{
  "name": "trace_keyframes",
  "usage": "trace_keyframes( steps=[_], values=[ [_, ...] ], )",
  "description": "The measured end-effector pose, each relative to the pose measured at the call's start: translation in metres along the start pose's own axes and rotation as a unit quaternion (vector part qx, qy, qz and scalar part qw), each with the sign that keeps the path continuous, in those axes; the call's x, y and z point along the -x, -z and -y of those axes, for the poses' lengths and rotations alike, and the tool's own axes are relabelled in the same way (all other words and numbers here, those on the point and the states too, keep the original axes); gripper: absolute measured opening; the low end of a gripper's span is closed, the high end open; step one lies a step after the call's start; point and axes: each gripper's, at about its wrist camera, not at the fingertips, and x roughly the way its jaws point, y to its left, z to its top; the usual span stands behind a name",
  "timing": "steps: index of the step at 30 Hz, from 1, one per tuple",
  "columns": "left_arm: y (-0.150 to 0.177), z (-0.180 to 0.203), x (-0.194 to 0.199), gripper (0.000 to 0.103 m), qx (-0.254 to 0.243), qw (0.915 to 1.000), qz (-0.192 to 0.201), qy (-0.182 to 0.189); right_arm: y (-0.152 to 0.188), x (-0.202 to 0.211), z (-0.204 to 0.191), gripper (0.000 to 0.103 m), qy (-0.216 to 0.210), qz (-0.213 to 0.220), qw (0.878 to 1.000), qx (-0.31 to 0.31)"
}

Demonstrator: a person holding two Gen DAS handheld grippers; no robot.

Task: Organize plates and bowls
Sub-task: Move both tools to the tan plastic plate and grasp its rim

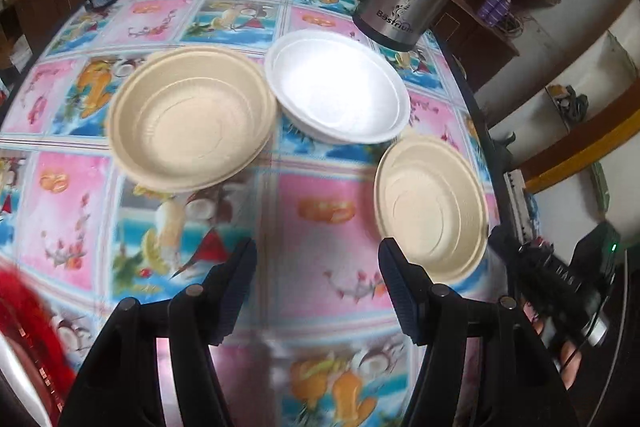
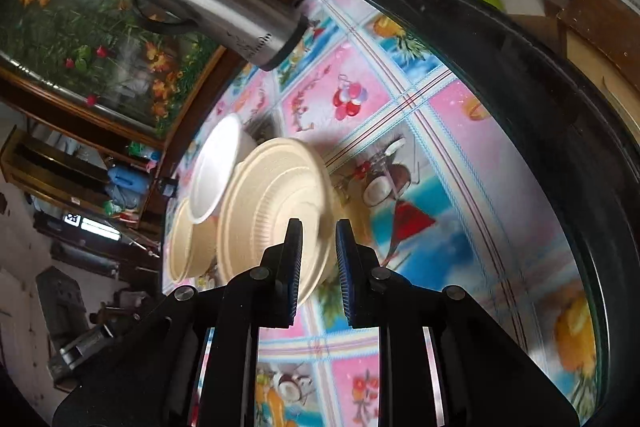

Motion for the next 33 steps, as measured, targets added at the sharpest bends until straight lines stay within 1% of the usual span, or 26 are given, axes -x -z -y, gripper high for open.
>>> trace_keyframes(
  steps=[4, 8, 11, 15, 17, 20, 23, 25, 26, 27, 30, 33],
  values=[
    [-0.009, 0.006, -0.016, 0.064, 0.011, 0.9998, -0.01, 0.009, -0.001, -0.004, 0.007, 0.016, -0.014, 0.0, 1.0, -0.004],
    [-0.013, 0.013, -0.03, 0.064, 0.013, 0.9998, -0.007, 0.013, -0.003, -0.005, 0.015, 0.016, -0.036, 0.005, 0.999, -0.015],
    [-0.015, 0.014, -0.037, 0.064, 0.019, 0.9996, -0.008, 0.019, -0.002, -0.006, 0.014, 0.016, -0.039, 0.001, 0.999, -0.01],
    [-0.016, 0.018, -0.039, 0.064, 0.033, 0.9981, -0.002, 0.053, -0.002, -0.004, 0.013, 0.016, -0.04, 0.007, 0.999, -0.007],
    [-0.017, 0.023, -0.039, 0.064, 0.03, 0.9977, 0.008, 0.061, -0.003, -0.002, 0.013, 0.016, -0.04, 0.015, 0.999, -0.008],
    [-0.016, 0.033, -0.042, 0.064, 0.02, 0.9981, 0.02, 0.055, -0.004, -0.001, 0.013, 0.016, -0.036, 0.021, 0.999, -0.008],
    [-0.014, 0.039, -0.05, 0.064, 0.006, 0.9991, 0.028, 0.032, -0.005, -0.004, 0.01, 0.016, -0.033, 0.019, 0.999, -0.001],
    [-0.013, 0.041, -0.058, 0.064, -0.001, 0.9996, 0.017, 0.023, -0.004, -0.006, 0.008, 0.016, -0.028, 0.018, 0.999, 0.005],
    [-0.014, 0.041, -0.06, 0.064, -0.004, 0.9996, 0.008, 0.028, -0.004, -0.006, 0.007, 0.016, -0.027, 0.018, 0.999, 0.005],
    [-0.014, 0.04, -0.058, 0.064, -0.004, 0.9991, 0.012, 0.04, -0.004, -0.007, 0.007, 0.016, -0.027, 0.019, 0.999, 0.005],
    [-0.014, 0.039, -0.056, 0.064, -0.01, 0.9993, 0.022, 0.029, -0.004, -0.007, 0.007, 0.016, -0.018, 0.023, 1.0, 0.009],
    [-0.014, 0.033, -0.058, 0.064, -0.006, 0.9981, 0.021, 0.057, -0.003, -0.011, 0.01, 0.016, -0.02, 0.016, 1.0, 0.004]
  ],
)
